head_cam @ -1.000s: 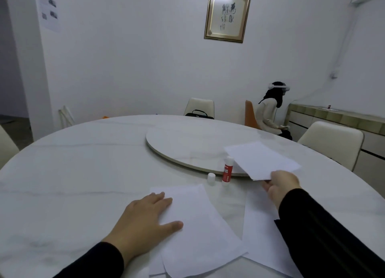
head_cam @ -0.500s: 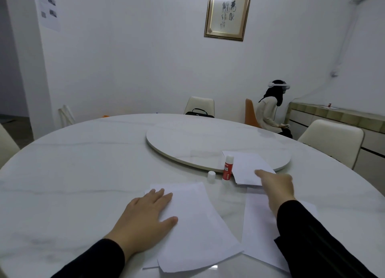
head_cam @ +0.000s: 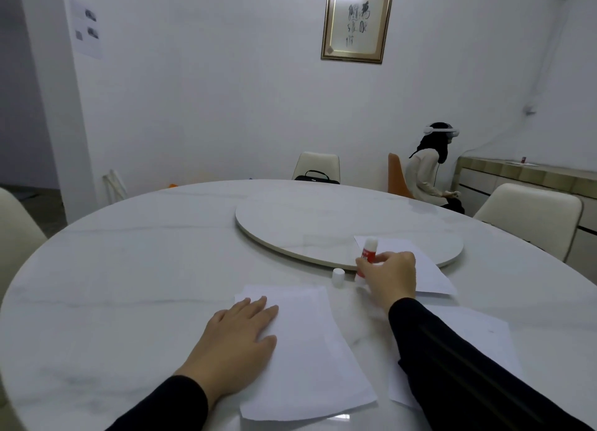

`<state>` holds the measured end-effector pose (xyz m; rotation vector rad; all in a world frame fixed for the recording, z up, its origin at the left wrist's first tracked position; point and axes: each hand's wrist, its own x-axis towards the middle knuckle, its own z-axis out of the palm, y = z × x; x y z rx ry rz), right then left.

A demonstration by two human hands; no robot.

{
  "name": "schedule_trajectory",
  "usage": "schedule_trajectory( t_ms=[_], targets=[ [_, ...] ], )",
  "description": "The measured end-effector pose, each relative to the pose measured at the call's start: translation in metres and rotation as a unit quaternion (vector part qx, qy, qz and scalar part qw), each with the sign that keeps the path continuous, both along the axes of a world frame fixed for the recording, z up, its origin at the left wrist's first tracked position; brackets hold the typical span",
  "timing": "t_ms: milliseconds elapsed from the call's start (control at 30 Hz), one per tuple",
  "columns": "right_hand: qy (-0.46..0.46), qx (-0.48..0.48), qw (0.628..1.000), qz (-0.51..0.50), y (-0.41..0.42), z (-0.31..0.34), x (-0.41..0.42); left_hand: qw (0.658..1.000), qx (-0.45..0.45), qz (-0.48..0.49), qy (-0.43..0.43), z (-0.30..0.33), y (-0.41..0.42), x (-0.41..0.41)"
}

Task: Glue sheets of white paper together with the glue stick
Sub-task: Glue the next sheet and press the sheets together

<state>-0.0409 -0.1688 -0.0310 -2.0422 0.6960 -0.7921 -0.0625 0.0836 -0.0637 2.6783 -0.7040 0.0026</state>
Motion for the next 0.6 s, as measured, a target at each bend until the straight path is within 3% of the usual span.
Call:
schedule_trajectory(
  t_ms=[133, 300, 500, 600],
  targets=[
    [-0.073, -0.031, 0.994, 0.079, 0.012, 0.023, -0.016, 0.999, -0.028, 0.019, 0.011, 0.003, 0.002, 0.003],
    [-0.004, -0.129, 0.977, 0.167, 0.025, 0.043, -0.022, 0.995, -0.05, 0.058, -0.061, 0.021, -0.019, 0.021],
    [-0.064, 0.04, 0.98, 0.182, 0.04, 0.027, -0.024, 0.999, 0.038, -0.024, -0.027, -0.001, -0.059, 0.021],
    [-0.069, 0.062, 0.976, 0.197, 0.044, 0.013, -0.018, 0.997, 0.06, -0.036, -0.028, -0.008, -0.059, 0.023]
  ],
)
